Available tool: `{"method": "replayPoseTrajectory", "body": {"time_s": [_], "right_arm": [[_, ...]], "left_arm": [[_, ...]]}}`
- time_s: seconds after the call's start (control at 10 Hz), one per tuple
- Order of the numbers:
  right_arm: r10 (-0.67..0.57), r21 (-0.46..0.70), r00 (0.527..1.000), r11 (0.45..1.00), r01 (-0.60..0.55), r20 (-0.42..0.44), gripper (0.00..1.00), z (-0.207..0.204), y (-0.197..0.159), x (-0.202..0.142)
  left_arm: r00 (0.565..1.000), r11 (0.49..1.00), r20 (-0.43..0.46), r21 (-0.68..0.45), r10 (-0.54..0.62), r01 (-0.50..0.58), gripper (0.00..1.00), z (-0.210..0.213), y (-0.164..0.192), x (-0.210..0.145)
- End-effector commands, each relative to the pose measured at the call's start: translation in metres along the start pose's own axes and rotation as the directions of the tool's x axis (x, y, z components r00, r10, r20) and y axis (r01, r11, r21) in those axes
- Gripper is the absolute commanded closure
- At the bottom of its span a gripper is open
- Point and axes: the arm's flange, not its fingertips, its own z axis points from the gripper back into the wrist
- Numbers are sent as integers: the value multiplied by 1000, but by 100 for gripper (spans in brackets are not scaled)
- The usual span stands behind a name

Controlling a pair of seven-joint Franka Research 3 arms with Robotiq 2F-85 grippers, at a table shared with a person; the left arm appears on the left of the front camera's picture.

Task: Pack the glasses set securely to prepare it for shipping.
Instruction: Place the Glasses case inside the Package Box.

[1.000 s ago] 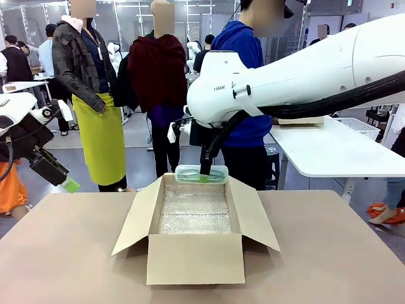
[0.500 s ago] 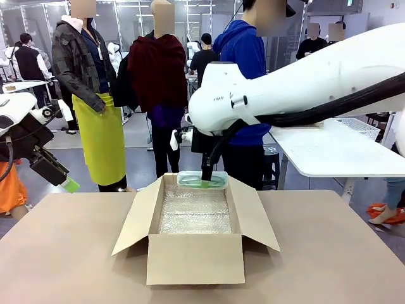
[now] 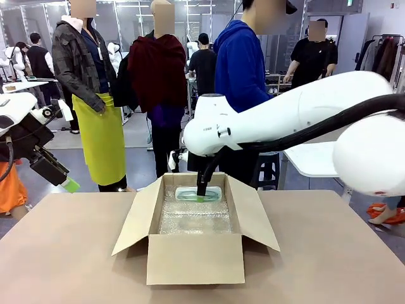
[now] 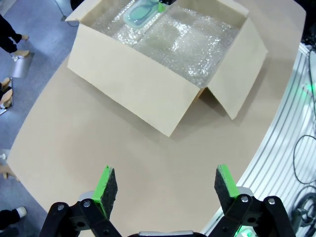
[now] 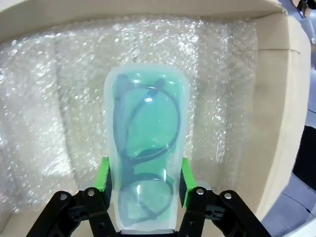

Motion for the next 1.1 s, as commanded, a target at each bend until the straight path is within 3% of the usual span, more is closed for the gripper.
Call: {"method": "replayPoseTrajectory", "body": {"time_s": [0.0,0.3,0.5,0.9,1.0], "right_arm": [[-34,-41,999,999,34,-3,37,-11,-17,18],[-49,-16,998,999,49,-25,37,-40,-31,23],[-52,0,998,999,52,-43,2,-44,-32,24],[-57,-35,998,998,56,-18,0,-31,-18,26],[-27,1,1000,1000,27,0,0,-39,-25,18]], "left_arm": [[1000,1000,18,-9,6,-6,0,2,0,1],[1000,1000,18,-9,6,-6,0,2,0,1],[1000,1000,18,-9,6,-6,0,2,0,1],[1000,1000,18,-9,6,-6,0,2,0,1],[1000,1000,18,-9,6,-6,0,2,0,1]]}}
